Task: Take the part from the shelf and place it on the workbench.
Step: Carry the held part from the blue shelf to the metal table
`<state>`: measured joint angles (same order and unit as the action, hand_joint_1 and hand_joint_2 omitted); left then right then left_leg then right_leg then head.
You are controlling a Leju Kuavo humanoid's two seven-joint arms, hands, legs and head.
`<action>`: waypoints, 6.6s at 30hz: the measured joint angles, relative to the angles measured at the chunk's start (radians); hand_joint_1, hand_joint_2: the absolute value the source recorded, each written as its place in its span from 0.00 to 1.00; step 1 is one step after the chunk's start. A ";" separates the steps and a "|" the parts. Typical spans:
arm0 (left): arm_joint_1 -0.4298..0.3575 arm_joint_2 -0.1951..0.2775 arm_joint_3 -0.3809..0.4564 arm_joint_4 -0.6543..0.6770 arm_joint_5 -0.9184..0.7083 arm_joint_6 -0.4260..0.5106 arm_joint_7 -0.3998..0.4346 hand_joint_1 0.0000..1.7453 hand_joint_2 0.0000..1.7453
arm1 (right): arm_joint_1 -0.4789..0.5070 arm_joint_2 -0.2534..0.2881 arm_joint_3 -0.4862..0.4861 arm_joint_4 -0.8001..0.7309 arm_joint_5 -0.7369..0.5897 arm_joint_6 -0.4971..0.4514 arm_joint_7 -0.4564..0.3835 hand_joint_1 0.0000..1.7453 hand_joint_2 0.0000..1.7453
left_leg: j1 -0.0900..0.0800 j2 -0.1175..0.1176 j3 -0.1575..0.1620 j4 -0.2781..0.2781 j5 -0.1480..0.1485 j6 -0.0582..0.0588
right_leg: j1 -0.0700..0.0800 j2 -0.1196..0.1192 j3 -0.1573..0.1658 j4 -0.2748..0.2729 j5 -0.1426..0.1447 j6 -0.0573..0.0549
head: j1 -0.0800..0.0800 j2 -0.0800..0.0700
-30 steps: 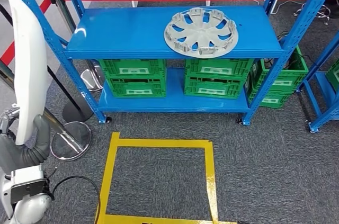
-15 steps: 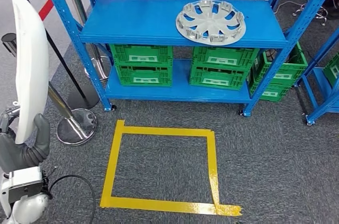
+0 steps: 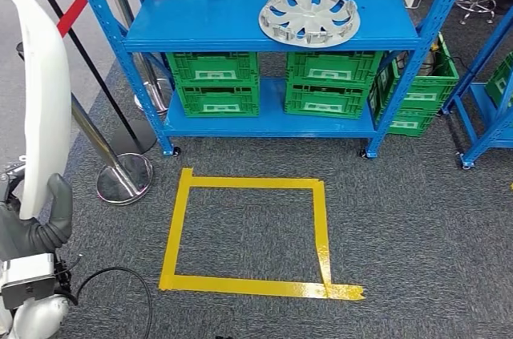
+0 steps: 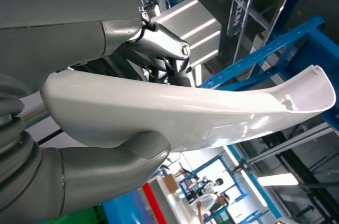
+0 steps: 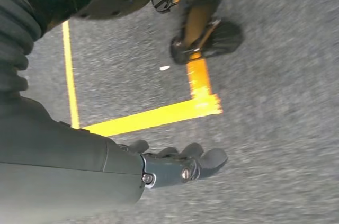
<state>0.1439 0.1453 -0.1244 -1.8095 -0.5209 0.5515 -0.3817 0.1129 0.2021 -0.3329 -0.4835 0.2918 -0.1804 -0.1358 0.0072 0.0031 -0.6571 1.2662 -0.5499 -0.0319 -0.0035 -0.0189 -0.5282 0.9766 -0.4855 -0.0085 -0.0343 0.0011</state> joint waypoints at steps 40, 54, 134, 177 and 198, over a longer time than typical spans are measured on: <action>-0.034 -0.015 -0.007 0.005 0.016 -0.001 -0.001 1.00 1.00 | 0.010 0.042 -0.172 -0.155 0.112 -0.009 0.026 0.00 1.00 | -0.003 0.006 0.182 -0.293 0.036 0.056 | -0.002 0.015 -0.141 0.069 0.047 0.042 | 0.003 0.000; -0.033 -0.014 -0.009 0.004 0.009 -0.001 0.010 1.00 1.00 | -0.009 0.042 -0.180 -0.136 0.117 -0.015 0.012 0.00 1.00 | -0.002 0.012 -0.014 -0.262 0.197 0.022 | 0.000 0.018 0.100 -0.011 -0.083 0.020 | 0.007 0.000; -0.036 -0.027 -0.023 0.000 0.013 -0.028 -0.013 1.00 1.00 | 0.030 0.042 -0.107 -0.141 0.254 -0.043 0.021 0.00 0.00 | 0.012 -0.017 -0.062 -0.010 0.004 -0.002 | -0.017 0.003 0.012 0.039 -0.040 0.015 | -0.008 0.000; -0.029 -0.023 -0.021 -0.006 -0.005 -0.024 -0.007 1.00 1.00 | 0.041 0.046 -0.103 -0.166 0.254 -0.039 0.031 0.00 0.00 | -0.006 -0.071 0.073 -0.256 0.106 0.063 | -0.011 0.047 -0.044 0.123 -0.041 0.055 | -0.002 0.000; -0.049 -0.012 -0.022 -0.005 -0.031 -0.026 0.001 1.00 1.00 | 0.038 0.052 -0.104 -0.166 0.254 -0.050 0.020 0.00 0.00 | -0.007 -0.051 0.028 -0.175 0.062 0.042 | -0.015 0.045 -0.033 0.102 -0.058 0.032 | -0.023 0.000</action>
<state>0.0945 0.1337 -0.1466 -1.8147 -0.5521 0.5257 -0.3804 0.1512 0.2539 -0.4365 -0.6495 0.5455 -0.2306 -0.1158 0.0004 -0.0479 -0.6289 1.0914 -0.4877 0.0102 -0.0189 0.0258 -0.5609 1.0787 -0.5438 0.0235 -0.0570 0.0011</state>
